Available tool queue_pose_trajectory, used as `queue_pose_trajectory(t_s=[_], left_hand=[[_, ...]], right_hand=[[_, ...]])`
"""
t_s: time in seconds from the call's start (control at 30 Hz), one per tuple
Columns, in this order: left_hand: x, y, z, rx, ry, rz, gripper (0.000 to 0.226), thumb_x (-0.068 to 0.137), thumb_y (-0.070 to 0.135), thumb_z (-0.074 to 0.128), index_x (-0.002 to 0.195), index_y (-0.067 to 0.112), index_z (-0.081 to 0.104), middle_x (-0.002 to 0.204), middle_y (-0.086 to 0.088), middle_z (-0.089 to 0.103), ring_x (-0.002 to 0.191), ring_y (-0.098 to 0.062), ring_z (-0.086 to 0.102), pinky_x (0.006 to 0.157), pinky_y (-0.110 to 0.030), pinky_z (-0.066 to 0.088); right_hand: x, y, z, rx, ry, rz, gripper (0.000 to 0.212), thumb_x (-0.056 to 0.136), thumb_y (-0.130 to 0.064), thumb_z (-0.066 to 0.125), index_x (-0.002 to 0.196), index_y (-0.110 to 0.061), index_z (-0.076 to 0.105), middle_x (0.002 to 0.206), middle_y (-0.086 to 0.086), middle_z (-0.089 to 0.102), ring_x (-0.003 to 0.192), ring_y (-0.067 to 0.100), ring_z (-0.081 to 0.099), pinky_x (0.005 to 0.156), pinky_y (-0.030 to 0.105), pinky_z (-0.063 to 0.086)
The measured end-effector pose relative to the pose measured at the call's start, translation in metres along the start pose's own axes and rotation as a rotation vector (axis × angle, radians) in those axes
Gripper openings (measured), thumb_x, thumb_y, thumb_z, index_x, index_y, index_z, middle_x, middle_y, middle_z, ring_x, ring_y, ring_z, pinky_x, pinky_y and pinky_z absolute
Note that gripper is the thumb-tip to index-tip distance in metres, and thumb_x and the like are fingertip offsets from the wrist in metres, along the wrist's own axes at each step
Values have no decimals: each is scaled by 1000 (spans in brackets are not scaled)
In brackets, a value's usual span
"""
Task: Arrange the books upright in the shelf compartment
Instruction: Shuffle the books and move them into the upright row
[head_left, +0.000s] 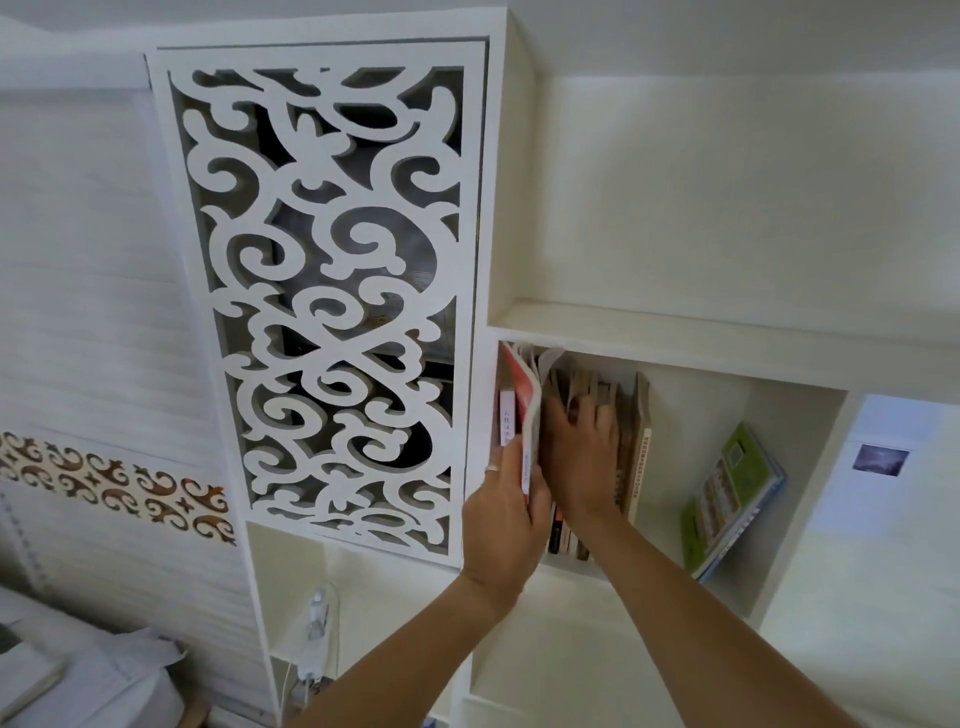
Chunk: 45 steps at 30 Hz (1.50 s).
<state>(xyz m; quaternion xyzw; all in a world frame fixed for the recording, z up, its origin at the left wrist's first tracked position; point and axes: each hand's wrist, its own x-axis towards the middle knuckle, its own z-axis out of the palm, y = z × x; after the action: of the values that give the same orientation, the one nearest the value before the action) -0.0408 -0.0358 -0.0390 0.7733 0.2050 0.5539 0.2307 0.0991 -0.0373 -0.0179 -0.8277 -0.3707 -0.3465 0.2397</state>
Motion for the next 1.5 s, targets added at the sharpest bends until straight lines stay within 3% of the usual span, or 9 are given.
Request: queue_pose_trajectory(t_s=[0.17,0.43,0.6,0.73,0.8,0.97,1.13,1.3,1.5], left_hand=[[-25,-20,30,-13,-109,-69,46,102,33,45,147,35,35,120,0,65,90,-16,70,76,-31,62],[20,-41,49,21,-83,-213,36,106,27,43,142,30,41,66,4,57,55,-10,57,52,-27,50],[40,-37,59,-124,-201,-307,52,106,27,44,154,34,25,92,6,67,72,-12,67,68,-32,59],[24,-46,61,-116,-255,-133,78,97,9,53,160,12,7,122,8,53,92,-16,63,80,-8,48],[18,-52,66,-145,-328,-116,73,102,23,46,161,23,3,129,10,56,102,-14,63,96,-21,52],[24,-52,70,279,-101,-51,46,95,7,60,140,14,48,125,-9,52,101,-23,56,82,-36,54],[39,-82,70,599,-34,165,39,87,10,64,124,10,54,118,-15,53,98,-29,52,77,-38,49],[39,-73,68,499,-48,159,33,91,11,49,124,15,57,122,-12,51,104,-27,49,81,-37,43],[56,-44,74,321,-59,198,13,92,16,64,105,12,66,105,-6,64,97,-24,57,83,-36,50]], right_hand=[[-7,3,-2,112,32,-4,65,78,-28,86,131,-22,49,121,11,60,107,29,57,89,40,55],[-9,1,0,63,40,-46,38,91,-17,66,128,-20,59,128,7,54,114,28,48,94,39,49],[-8,5,2,101,29,-65,41,92,-18,67,132,-21,60,137,5,55,122,26,50,102,38,49],[-8,24,3,110,47,-121,46,88,-16,72,131,-20,60,135,3,56,119,23,47,101,36,48],[-7,26,3,130,64,-119,42,88,-14,68,129,-19,62,133,4,57,118,23,47,100,36,48],[-8,25,-1,159,39,-123,43,89,-17,54,131,-22,61,131,1,55,117,21,48,101,34,46],[-6,29,-4,193,-16,-154,53,91,-18,59,143,-28,53,133,-3,53,119,17,45,104,32,45],[-1,34,-6,508,-94,-29,62,97,-11,57,152,-25,31,133,-2,57,119,11,52,101,25,46],[6,31,-13,546,-101,-63,48,99,-4,52,144,-21,43,130,-2,63,123,14,54,105,25,45]])
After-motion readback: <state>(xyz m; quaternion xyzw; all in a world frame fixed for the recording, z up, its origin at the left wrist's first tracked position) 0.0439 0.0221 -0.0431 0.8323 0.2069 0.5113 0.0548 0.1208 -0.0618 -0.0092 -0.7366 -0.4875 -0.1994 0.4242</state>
